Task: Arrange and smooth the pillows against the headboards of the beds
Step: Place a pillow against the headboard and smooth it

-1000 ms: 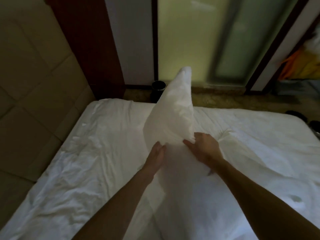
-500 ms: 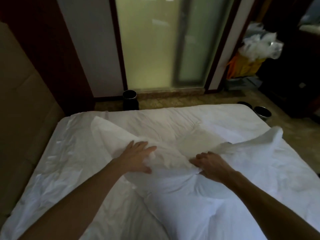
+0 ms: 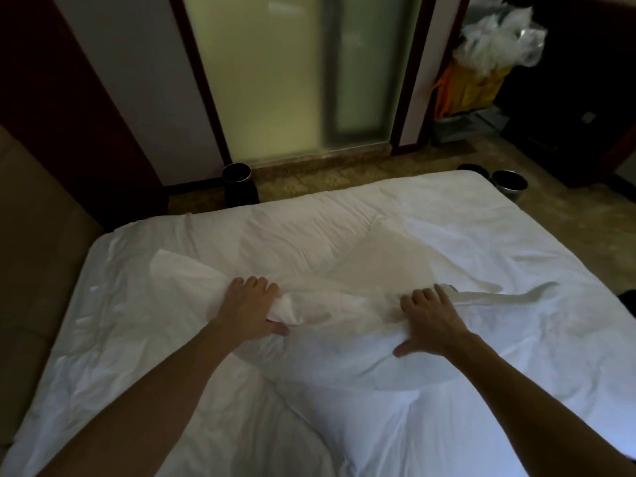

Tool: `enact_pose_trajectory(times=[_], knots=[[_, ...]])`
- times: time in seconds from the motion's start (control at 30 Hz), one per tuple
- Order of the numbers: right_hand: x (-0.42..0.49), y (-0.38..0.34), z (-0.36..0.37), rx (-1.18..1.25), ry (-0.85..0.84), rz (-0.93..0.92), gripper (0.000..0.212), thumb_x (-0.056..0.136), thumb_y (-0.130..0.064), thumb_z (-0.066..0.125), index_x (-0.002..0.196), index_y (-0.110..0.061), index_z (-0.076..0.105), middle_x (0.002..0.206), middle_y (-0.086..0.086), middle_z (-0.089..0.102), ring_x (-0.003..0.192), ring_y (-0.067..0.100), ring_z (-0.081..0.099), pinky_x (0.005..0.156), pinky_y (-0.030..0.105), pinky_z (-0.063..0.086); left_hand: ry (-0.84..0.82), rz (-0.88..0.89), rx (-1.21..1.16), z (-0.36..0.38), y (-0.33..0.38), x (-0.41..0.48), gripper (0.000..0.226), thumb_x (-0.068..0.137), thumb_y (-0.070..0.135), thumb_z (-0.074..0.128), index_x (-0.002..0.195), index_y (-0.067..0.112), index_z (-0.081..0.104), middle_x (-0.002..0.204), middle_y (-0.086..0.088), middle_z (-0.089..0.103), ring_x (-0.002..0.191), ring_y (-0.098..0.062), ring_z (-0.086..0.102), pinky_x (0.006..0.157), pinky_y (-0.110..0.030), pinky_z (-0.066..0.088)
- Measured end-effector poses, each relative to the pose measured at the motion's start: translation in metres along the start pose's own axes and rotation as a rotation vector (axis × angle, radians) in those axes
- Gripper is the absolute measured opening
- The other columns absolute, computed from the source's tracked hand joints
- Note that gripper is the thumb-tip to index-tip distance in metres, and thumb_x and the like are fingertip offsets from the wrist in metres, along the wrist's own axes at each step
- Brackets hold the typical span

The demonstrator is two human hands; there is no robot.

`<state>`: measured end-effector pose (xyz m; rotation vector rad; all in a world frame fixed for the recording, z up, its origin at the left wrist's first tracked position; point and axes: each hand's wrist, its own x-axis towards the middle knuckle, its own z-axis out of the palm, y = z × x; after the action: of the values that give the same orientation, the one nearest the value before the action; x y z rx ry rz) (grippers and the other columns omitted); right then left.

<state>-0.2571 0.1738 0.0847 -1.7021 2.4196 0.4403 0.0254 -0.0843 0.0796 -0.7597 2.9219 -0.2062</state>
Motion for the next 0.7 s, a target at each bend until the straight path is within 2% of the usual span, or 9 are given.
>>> enact_pose_trajectory(times=[0.1,0.2,0.27,0.33,0.4,0.47,0.5,0.57,0.7], knots=[[0.011,0.007,-0.012,0.056,-0.118,-0.084,0.108,0.043,-0.095,0.062,0.119,-0.019,0.048,0.115,0.000,0.053,0.096,0.018,0.043,0.099,0.038,0.039,-0.217,-0.046,0.047,-0.013,0.002,0.006,0.100,0.048,0.095,0.056,0.119,0.026,0.056,0.118,0.000,0.061,0.112,-0.024,0.056,0.097,-0.041,0.035],[0.018,0.012,-0.021,0.136,-0.214,-0.105,0.103,0.046,-0.089,0.069,0.119,-0.022,0.043,0.105,-0.004,0.055,0.088,0.014,0.048,0.081,0.032,0.039,-0.389,-0.068,0.092,-0.026,0.000,0.009,0.095,0.058,0.095,0.053,0.121,0.025,0.056,0.121,0.000,0.063,0.115,-0.023,0.056,0.101,-0.042,0.030],[0.022,0.014,-0.022,0.136,-0.211,-0.106,0.096,0.052,-0.086,0.071,0.120,-0.023,0.042,0.097,-0.006,0.056,0.083,0.014,0.050,0.081,0.032,0.038,-0.389,-0.076,0.093,-0.028,0.000,0.008,0.081,0.069,0.092,0.047,0.115,0.026,0.060,0.116,0.002,0.068,0.110,-0.020,0.060,0.101,-0.040,0.028],[0.025,0.017,-0.018,0.075,-0.149,-0.101,0.094,0.055,-0.091,0.062,0.118,-0.024,0.047,0.099,-0.004,0.061,0.083,0.016,0.051,0.087,0.036,0.040,-0.341,-0.097,0.086,-0.025,0.001,0.004,0.073,0.077,0.088,0.041,0.111,0.027,0.062,0.113,0.004,0.070,0.107,-0.017,0.063,0.101,-0.038,0.028],[0.025,0.024,-0.013,0.001,-0.042,-0.070,0.104,0.053,-0.102,0.039,0.116,-0.021,0.054,0.106,0.000,0.064,0.091,0.020,0.053,0.089,0.038,0.040,-0.273,-0.127,0.096,-0.025,0.001,0.001,0.086,0.070,0.096,0.024,0.107,0.029,0.063,0.111,0.006,0.071,0.105,-0.016,0.064,0.099,-0.034,0.033],[0.023,0.027,-0.010,-0.026,0.021,-0.032,0.113,0.048,-0.103,0.017,0.110,-0.019,0.059,0.107,0.002,0.066,0.096,0.023,0.058,0.088,0.039,0.040,-0.203,-0.133,0.089,-0.028,-0.002,-0.004,0.110,0.050,0.103,0.002,0.101,0.028,0.065,0.105,0.007,0.072,0.100,-0.015,0.066,0.093,-0.031,0.039],[0.021,0.027,-0.010,-0.020,0.032,-0.011,0.110,0.049,-0.102,0.018,0.108,-0.019,0.060,0.105,0.002,0.067,0.096,0.023,0.061,0.086,0.038,0.041,-0.161,-0.121,0.087,-0.034,-0.003,-0.005,0.113,0.048,0.103,0.000,0.098,0.028,0.066,0.101,0.007,0.072,0.096,-0.015,0.067,0.089,-0.029,0.042],[0.020,0.027,-0.015,0.029,0.019,0.001,0.095,0.057,-0.100,0.038,0.102,-0.019,0.061,0.096,0.000,0.070,0.090,0.022,0.067,0.075,0.035,0.041,-0.123,-0.101,0.095,-0.050,-0.007,-0.006,0.103,0.059,0.099,0.003,0.095,0.027,0.066,0.096,0.007,0.071,0.090,-0.014,0.066,0.078,-0.028,0.044],[0.028,0.030,-0.049,0.167,0.090,-0.019,0.074,0.066,-0.093,0.048,0.086,-0.023,0.061,0.079,-0.003,0.064,0.078,0.019,0.065,0.070,0.029,0.048,-0.184,-0.173,0.053,-0.085,-0.024,-0.015,0.063,0.075,0.090,0.036,0.089,0.032,0.056,0.084,0.011,0.059,0.081,-0.011,0.059,0.070,-0.028,0.035]])
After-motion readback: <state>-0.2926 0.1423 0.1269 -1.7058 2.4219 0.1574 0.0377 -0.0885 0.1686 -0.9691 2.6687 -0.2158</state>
